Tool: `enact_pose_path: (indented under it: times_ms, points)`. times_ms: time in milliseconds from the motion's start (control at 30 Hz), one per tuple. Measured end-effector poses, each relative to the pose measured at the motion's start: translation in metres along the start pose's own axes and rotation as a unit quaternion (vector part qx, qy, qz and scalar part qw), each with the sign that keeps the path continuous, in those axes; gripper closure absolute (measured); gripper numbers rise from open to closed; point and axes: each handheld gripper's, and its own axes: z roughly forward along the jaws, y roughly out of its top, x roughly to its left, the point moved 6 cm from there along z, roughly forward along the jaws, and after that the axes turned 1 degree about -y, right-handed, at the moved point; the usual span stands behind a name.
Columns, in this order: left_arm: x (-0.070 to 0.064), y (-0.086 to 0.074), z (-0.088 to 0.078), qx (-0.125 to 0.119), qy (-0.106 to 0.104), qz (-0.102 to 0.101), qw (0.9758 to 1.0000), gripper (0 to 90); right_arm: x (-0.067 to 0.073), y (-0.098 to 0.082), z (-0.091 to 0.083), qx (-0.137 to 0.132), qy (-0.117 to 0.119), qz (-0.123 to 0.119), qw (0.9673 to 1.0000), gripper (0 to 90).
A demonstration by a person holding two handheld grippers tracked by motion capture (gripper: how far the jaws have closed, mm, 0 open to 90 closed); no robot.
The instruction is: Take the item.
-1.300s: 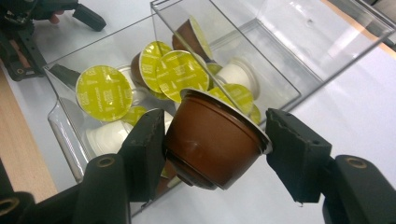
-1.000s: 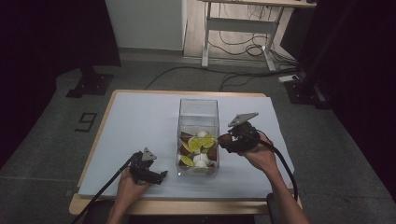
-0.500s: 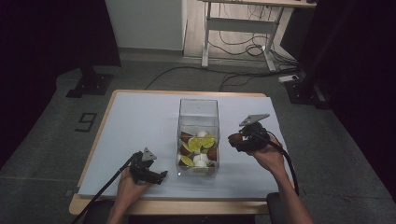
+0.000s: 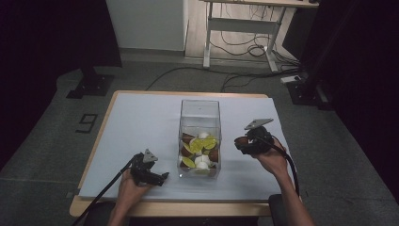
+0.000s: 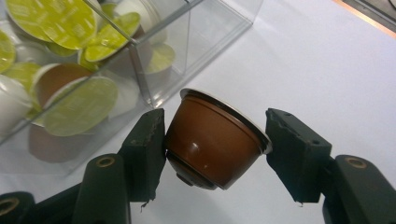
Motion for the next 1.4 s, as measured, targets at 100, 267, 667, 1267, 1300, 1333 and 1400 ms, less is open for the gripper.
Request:
enact_pose_path:
  times_ms: [100,267,667,1267,1300,1333,1400]
  points:
    - [0.000,0.000,0.000,0.000,0.000,0.000,1.0000,0.0,0.000,-0.003,0.004,0.002,-0.001,0.002,1.0000,39.6]
    - [0.000,0.000,0.000,-0.001,0.000,-0.001,1.0000,0.0,0.000,-0.009,0.012,0.009,-0.005,0.000,0.9999,39.5]
    - [0.000,0.000,0.000,-0.001,0.000,-0.001,1.0000,0.0,0.001,-0.023,0.032,0.025,-0.016,-0.004,0.9995,39.6]
    - [0.000,0.000,0.000,0.000,0.000,-0.001,1.0000,0.0,0.011,-0.045,0.063,0.044,-0.007,-0.002,0.9990,39.5]
    - [0.000,0.000,0.000,0.000,0.000,-0.001,1.0000,0.0,0.011,-0.046,0.064,0.046,-0.007,0.001,0.9989,39.5]
    - [0.000,0.000,0.000,0.000,0.000,-0.001,1.0000,0.0,0.011,-0.047,0.065,0.046,-0.008,0.001,0.9989,39.5]
    - [0.000,0.000,0.000,0.000,0.000,-0.001,1.0000,0.0,0.010,-0.049,0.067,0.048,-0.007,0.001,0.9988,39.4]
